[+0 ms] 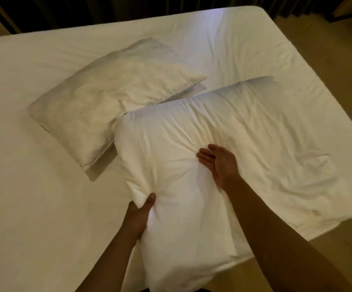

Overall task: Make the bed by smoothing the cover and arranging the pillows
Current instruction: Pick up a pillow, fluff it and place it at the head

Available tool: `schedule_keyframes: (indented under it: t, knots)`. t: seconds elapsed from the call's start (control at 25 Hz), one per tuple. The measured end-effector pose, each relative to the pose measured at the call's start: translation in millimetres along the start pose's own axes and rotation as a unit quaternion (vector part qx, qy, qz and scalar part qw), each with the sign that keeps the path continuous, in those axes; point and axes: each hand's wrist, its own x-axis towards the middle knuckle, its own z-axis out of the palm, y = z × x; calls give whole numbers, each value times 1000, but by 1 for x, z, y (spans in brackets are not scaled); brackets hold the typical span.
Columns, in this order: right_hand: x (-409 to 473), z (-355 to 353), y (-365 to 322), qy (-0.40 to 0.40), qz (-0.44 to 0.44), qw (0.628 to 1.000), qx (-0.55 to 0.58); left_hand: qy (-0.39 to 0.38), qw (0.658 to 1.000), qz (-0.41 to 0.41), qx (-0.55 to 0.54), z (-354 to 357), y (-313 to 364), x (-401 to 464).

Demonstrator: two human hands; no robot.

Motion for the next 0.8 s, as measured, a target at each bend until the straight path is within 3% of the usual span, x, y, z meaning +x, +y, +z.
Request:
schedule_keyframes:
  t: [0.2, 0.44, 0.56, 0.64, 0.72, 0.76, 0.8]
  knots:
    - [-38, -61, 20, 68, -5, 998, -5, 51, 997, 49, 28, 14, -37, -31]
    - [-134, -109, 67, 84, 39, 994, -50, 9, 999, -44, -6, 15, -104, -96]
    - [-161, -132, 83, 58, 77, 980, -176, 12, 996, -66, -56, 24, -146, -131]
    - [-164, -146, 81, -14, 61, 915, -398, 12, 992, -74, -98, 33, -163, -157]
    - [-170, -147, 66, -136, 32, 773, -618, 12, 988, -83, -128, 47, -163, -180]
    - [-169, -146, 58, -182, 7, 716, -674, 14, 988, -88, -127, 57, -160, -191]
    - [-168, -147, 47, -219, -18, 684, -696, 16, 988, -89, -128, 71, -155, -203]
